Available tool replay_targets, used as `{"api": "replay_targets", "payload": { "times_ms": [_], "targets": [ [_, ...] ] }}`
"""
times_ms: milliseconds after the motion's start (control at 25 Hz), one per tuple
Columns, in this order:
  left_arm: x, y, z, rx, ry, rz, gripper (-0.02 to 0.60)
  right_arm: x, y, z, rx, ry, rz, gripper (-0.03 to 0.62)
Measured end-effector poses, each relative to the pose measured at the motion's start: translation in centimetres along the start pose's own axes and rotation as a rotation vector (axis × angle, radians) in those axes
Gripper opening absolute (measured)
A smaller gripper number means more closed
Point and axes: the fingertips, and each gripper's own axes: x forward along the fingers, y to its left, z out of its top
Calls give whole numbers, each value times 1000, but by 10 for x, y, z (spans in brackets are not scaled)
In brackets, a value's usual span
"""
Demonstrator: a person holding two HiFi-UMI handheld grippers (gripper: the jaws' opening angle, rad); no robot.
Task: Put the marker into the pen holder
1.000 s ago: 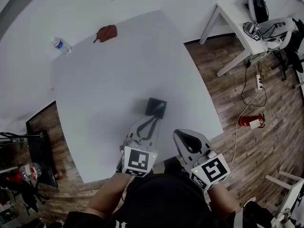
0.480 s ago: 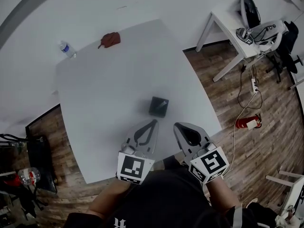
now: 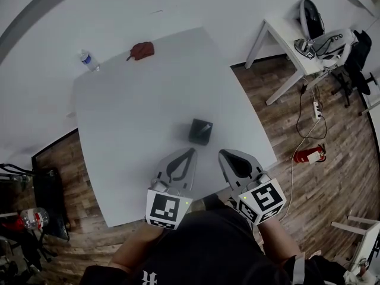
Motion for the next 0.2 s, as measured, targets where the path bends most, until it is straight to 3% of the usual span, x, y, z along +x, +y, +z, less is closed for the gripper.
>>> {"api": "replay_targets", "payload": {
  "times_ms": [200],
  "targets": [
    [-3, -4, -2, 3, 4, 0, 6, -2, 2, -5, 4, 3, 6, 14]
  ]
}}
